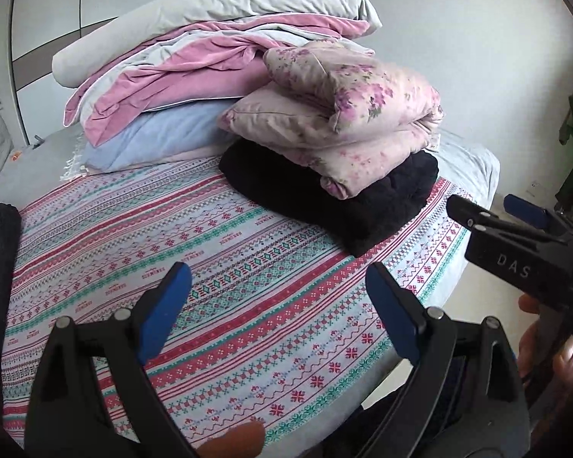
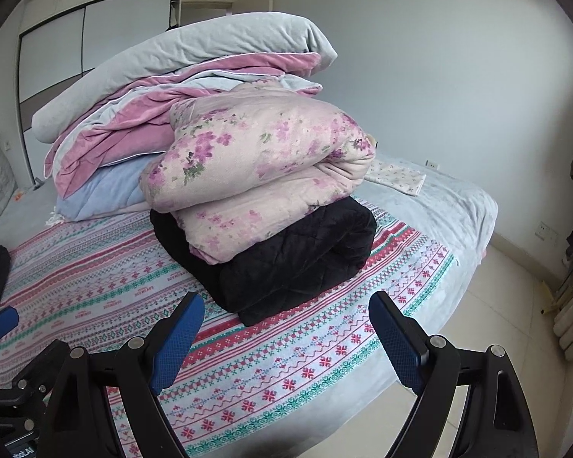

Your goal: Fold large clothes

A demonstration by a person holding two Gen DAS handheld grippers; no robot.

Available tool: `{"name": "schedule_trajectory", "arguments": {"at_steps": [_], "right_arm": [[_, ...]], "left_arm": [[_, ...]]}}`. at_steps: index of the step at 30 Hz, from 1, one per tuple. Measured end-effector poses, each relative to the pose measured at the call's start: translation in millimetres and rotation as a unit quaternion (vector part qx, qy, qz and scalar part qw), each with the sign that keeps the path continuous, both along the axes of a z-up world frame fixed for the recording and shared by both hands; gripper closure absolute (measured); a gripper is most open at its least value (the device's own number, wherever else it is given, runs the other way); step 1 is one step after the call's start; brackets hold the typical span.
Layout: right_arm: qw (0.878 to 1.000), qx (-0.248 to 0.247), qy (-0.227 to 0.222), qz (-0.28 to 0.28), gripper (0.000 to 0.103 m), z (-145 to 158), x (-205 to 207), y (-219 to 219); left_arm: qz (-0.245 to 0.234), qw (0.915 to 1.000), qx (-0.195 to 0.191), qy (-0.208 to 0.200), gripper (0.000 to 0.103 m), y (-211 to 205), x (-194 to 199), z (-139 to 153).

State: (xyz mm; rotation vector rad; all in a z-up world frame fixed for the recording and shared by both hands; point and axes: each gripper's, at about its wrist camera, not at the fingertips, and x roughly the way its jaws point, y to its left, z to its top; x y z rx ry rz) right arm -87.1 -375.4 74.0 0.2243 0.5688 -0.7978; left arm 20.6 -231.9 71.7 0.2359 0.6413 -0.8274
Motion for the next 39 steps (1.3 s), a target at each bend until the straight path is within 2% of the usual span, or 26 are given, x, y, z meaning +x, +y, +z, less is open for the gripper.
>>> {"name": "schedule_trajectory", "arguments": {"at_steps": [20, 39], "right_arm": [[1.0, -0.009, 0.005, -0.01, 0.014, 0.7, 1.1, -1.3], [1.0, -0.011, 0.009, -0.012, 0.014, -1.7, 3.3, -4.1]], "left_arm": [[-0.003, 1.0, 0.002, 0.0, 0.011, -3.1, -1.5, -2.3], [-0.018, 0.9997, -0.013, 0.003, 0.011, 1.5, -5.4, 3.9]]}}
